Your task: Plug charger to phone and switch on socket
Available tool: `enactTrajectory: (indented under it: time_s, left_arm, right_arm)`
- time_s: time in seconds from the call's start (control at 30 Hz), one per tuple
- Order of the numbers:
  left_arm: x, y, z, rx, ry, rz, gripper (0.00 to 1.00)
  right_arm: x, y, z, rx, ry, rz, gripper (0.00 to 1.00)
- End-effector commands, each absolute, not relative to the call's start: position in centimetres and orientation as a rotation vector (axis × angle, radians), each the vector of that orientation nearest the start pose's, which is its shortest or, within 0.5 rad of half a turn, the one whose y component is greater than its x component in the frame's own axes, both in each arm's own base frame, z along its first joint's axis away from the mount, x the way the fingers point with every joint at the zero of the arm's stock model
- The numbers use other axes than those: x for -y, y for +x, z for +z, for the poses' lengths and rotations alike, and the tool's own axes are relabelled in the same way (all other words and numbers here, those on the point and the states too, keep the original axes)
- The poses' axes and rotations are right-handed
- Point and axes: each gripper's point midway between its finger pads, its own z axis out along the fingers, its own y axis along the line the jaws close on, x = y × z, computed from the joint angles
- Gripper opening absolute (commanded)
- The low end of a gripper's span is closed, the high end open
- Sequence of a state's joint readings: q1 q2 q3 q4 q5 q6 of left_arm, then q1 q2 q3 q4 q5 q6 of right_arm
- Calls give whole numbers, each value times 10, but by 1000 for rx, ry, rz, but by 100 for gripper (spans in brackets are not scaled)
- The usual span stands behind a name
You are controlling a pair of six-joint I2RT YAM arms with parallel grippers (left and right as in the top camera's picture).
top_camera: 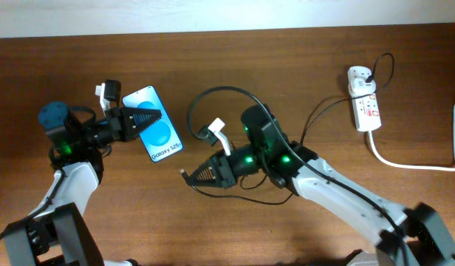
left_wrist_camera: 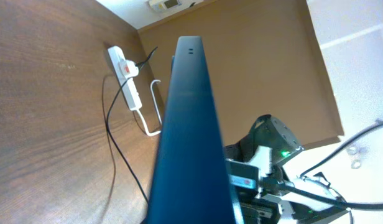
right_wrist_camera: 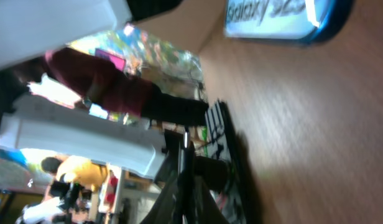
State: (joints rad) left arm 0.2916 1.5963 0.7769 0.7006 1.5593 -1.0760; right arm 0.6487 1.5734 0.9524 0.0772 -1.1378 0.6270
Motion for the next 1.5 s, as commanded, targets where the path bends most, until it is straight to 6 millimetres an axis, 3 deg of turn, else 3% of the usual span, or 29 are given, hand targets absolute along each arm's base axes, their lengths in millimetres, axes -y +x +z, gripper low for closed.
enactTrajectory:
  time_s: [0.0, 0.1, 0.27, 0.33, 1.47]
  left_arm:
    - [76, 347, 239, -1940, 90, -1835, 0]
    - [76, 347, 239, -1941, 90, -1835, 0]
    - [76, 347, 239, -1944, 82, -1841, 0]
    - [76, 347, 239, -1948, 71, -1847, 0]
    - [76, 347, 239, -1952, 62, -1854, 0]
  right_arm:
    - [-367, 212, 196, -2286, -739, 1944, 5]
    - [-373, 223, 202, -2226, -723, 1927, 4]
    - [-377, 236, 188, -2240, -672, 1877, 4]
    - [-381, 240, 192, -2202, -671, 1893, 4]
    - [-388, 257, 192, -2192, -548, 1813, 4]
